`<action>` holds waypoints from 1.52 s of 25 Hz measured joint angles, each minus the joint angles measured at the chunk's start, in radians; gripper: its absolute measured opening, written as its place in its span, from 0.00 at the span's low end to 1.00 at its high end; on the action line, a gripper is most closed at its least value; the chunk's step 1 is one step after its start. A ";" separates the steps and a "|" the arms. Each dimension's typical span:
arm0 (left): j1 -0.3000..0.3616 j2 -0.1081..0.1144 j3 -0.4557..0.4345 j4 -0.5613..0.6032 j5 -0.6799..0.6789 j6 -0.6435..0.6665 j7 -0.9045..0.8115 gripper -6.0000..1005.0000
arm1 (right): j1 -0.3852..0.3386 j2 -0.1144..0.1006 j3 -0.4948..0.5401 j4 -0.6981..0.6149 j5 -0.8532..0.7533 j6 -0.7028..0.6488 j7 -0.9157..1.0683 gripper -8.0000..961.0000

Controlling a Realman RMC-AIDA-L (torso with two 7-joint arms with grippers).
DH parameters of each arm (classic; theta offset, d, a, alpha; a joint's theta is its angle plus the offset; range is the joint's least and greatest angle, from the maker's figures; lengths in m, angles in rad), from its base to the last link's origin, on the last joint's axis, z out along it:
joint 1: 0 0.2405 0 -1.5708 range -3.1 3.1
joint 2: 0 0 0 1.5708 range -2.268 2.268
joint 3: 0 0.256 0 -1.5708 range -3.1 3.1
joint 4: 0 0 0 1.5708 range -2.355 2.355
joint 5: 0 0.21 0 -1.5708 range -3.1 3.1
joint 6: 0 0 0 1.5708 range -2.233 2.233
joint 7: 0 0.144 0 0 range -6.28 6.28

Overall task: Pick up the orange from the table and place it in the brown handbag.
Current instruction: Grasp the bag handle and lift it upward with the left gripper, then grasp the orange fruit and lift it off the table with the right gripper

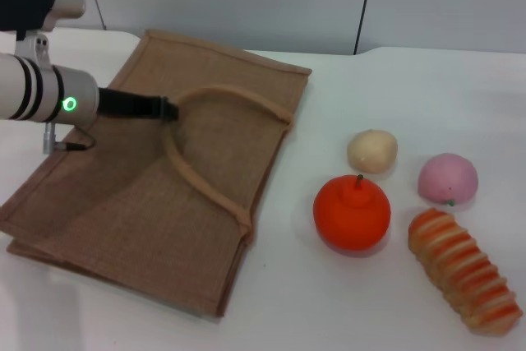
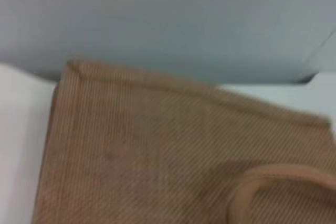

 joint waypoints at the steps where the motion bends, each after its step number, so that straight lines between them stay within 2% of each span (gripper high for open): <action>1: 0.005 0.000 0.000 0.000 -0.038 -0.005 0.025 0.13 | 0.000 0.000 -0.002 0.000 -0.002 -0.001 0.002 0.92; 8: 0.063 0.005 -0.002 0.004 -0.300 -0.056 0.187 0.13 | 0.009 -0.004 -0.034 -0.003 -0.103 -0.013 0.028 0.92; 10: 0.087 0.008 -0.004 0.005 -0.390 -0.079 0.245 0.13 | 0.019 -0.008 -0.049 -0.015 -0.169 -0.025 0.053 0.92; 11: 0.087 0.008 -0.004 0.005 -0.390 -0.079 0.245 0.13 | 0.025 -0.010 -0.059 -0.026 -0.204 -0.036 0.070 0.92; 12: 0.111 0.009 -0.004 0.005 -0.478 -0.100 0.297 0.13 | 0.032 -0.010 -0.069 -0.042 -0.242 -0.053 0.092 0.92; 20: 0.174 0.022 -0.004 -0.004 -0.729 -0.198 0.437 0.12 | 0.104 -0.012 -0.167 -0.187 -0.547 -0.187 0.282 0.92; 29: 0.208 0.033 -0.005 -0.005 -0.842 -0.276 0.489 0.12 | 0.163 -0.012 -0.283 -0.298 -0.767 -0.336 0.431 0.92; 34: 0.210 0.035 -0.009 -0.005 -0.846 -0.289 0.490 0.12 | 0.176 -0.015 -0.359 -0.336 -0.808 -0.463 0.473 0.92; 38: 0.207 0.035 -0.033 -0.007 -0.849 -0.321 0.496 0.12 | 0.193 -0.013 -0.426 -0.337 -0.815 -0.476 0.501 0.92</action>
